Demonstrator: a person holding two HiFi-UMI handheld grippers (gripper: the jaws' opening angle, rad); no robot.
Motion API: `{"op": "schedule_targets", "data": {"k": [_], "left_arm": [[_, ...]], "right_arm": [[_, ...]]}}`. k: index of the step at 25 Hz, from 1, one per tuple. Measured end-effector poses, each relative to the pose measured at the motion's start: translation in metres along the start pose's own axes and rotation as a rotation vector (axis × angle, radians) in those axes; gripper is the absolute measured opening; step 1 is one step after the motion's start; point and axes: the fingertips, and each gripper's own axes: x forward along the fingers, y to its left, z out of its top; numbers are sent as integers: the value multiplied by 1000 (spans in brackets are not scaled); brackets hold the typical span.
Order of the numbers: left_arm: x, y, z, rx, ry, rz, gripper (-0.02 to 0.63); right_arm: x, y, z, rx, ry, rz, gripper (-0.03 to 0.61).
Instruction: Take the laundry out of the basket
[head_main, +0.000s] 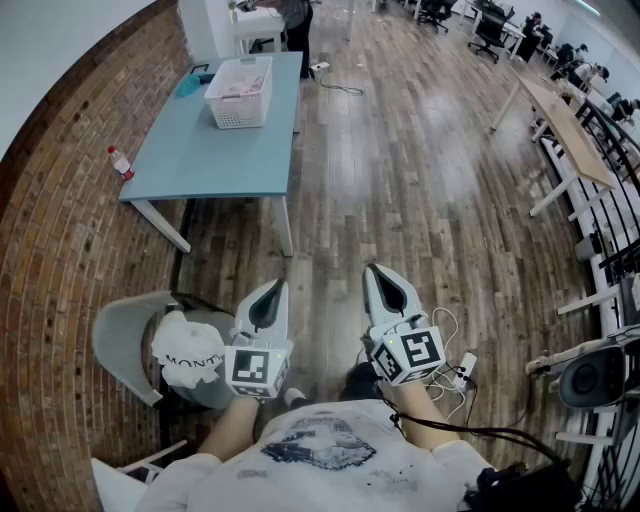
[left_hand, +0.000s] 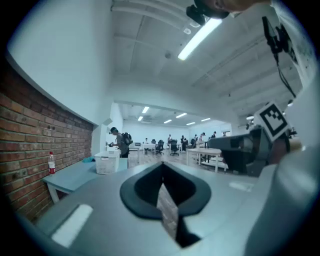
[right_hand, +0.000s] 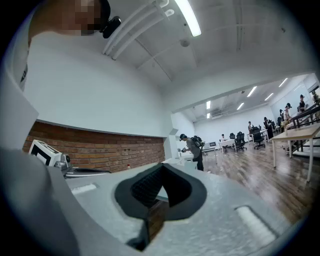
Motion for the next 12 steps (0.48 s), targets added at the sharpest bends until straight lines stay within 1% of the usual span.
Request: {"op": "schedule_targets", "data": {"k": [5,9,12], "left_arm": [[65,-54,16,-3,-10,27,-9],[127,-98,23,19,-10,78,-9],[160,-125,25,3,1,115,-9]], "right_arm": [[-11,-80,9,9,-6,28,-5],[-10,-155,10,18,15,77,-5],[-13,-200,11,37,28,118,-3]]}}
